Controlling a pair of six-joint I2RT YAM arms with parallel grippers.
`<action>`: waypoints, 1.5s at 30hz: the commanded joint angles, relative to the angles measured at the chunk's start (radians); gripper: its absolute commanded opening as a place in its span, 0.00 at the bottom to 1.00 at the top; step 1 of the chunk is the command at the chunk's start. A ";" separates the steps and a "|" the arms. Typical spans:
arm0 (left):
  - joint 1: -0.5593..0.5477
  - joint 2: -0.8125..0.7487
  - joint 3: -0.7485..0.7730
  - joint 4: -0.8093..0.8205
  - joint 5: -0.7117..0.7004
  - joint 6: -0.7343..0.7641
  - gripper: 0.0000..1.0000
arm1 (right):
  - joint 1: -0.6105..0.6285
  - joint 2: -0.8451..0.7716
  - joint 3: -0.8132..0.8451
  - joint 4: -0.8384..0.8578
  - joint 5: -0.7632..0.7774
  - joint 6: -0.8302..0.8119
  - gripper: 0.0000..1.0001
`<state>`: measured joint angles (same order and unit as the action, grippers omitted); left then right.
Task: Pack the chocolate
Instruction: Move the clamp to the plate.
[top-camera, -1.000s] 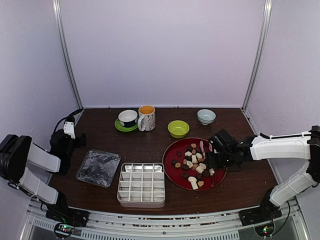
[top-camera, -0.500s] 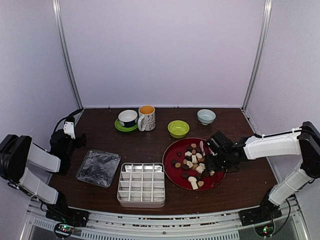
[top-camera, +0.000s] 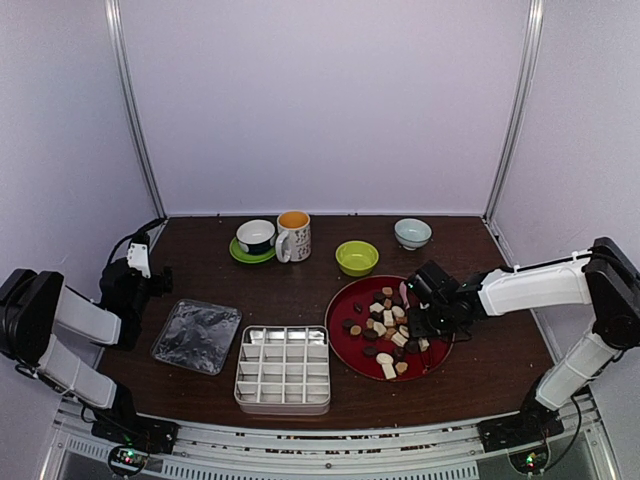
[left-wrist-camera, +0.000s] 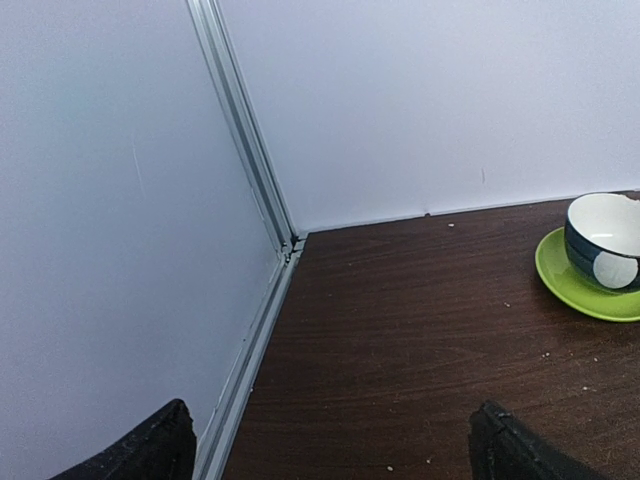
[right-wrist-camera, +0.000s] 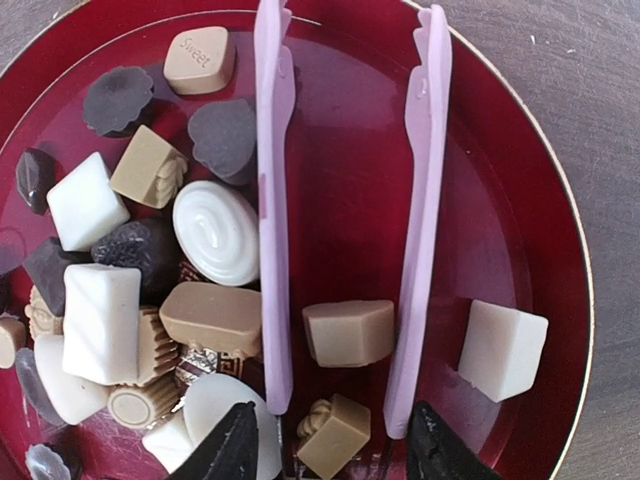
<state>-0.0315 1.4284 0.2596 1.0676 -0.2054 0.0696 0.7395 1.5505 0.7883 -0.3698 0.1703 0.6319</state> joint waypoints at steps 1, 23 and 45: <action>0.009 -0.002 0.017 0.023 -0.005 -0.001 0.98 | -0.005 -0.049 -0.003 0.005 0.013 -0.011 0.50; 0.008 -0.002 0.017 0.024 -0.006 -0.001 0.98 | -0.019 -0.082 0.051 -0.119 0.074 -0.007 0.37; 0.009 -0.002 0.017 0.024 -0.006 -0.001 0.98 | -0.071 0.043 0.066 -0.049 0.029 -0.021 0.23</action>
<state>-0.0315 1.4284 0.2600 1.0676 -0.2054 0.0696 0.6781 1.5772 0.8333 -0.4442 0.1947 0.6083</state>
